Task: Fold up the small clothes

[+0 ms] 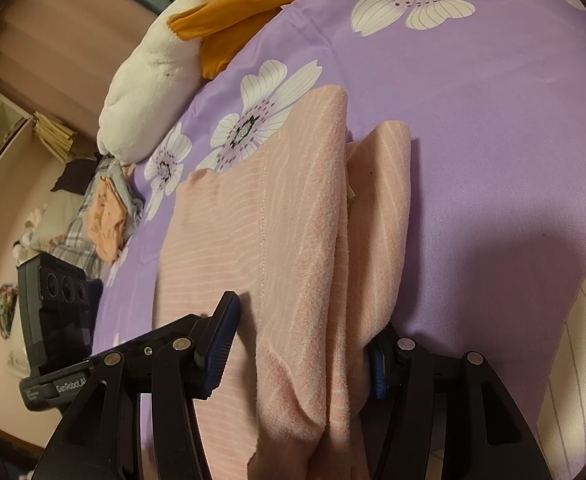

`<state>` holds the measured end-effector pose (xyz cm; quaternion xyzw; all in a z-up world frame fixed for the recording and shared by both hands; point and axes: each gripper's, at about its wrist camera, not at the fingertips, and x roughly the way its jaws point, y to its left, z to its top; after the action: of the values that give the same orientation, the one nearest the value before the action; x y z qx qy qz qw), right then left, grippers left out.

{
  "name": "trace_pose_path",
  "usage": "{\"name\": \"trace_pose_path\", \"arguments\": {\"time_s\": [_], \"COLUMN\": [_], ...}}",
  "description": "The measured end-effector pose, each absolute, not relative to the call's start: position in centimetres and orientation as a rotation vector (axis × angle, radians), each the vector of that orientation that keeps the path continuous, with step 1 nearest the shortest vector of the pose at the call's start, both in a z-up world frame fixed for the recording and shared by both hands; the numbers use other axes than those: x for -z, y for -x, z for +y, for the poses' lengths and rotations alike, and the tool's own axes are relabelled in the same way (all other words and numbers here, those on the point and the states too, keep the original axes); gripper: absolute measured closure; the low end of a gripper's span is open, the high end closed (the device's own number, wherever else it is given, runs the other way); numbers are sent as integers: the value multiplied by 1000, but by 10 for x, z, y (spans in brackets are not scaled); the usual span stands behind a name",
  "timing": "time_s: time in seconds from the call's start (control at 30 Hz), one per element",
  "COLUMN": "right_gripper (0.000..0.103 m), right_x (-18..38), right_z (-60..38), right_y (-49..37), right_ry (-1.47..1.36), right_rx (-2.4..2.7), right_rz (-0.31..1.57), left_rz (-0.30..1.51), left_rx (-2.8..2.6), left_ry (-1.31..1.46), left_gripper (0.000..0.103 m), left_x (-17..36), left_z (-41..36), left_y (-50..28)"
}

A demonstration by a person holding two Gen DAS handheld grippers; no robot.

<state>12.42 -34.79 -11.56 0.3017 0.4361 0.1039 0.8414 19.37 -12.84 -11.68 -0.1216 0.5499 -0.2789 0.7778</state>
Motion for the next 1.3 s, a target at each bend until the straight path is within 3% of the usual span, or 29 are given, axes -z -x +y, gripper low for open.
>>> {"name": "trace_pose_path", "arguments": {"time_s": [0.37, 0.53, 0.93, 1.3], "right_gripper": [61, 68, 73, 73], "right_x": [112, 107, 91, 75], "right_z": [-340, -331, -313, -296], "right_y": [-125, -123, -120, -113], "right_ry": [-581, -535, -438, -395], "right_rx": [-190, -179, -139, -162], "right_rz": [924, 915, 867, 836], "left_rz": [1177, 1165, 1134, 1124], "left_rx": [570, 555, 556, 553], "left_ry": [209, 195, 198, 198], "left_gripper": [29, 37, 60, 62], "left_x": [116, 114, 105, 101], "left_z": [-131, -132, -128, -120], "left_y": [-193, -190, -183, -171]}}
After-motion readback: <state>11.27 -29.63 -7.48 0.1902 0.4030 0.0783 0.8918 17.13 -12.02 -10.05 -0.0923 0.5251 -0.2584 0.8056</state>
